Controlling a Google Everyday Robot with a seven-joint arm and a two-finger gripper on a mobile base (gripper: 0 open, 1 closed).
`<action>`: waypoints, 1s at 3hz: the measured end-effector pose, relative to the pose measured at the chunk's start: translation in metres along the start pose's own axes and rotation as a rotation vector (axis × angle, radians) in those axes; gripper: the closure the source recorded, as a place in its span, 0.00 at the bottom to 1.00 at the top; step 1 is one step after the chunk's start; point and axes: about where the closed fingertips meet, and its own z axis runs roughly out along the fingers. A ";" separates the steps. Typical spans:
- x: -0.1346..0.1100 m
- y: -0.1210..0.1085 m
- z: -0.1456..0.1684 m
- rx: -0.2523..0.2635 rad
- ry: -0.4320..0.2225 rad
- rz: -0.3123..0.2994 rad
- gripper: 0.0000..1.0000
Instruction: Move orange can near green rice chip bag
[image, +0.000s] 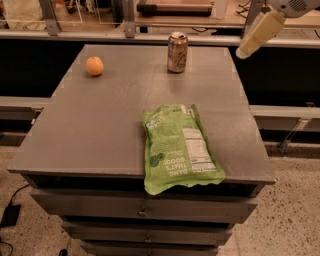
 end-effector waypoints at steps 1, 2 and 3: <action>-0.021 -0.029 0.033 0.024 -0.212 0.143 0.00; -0.053 -0.053 0.065 0.018 -0.413 0.280 0.00; -0.078 -0.068 0.096 0.006 -0.523 0.379 0.00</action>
Offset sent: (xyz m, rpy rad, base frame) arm 0.1445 0.0710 0.0268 0.8298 -0.1127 -0.0174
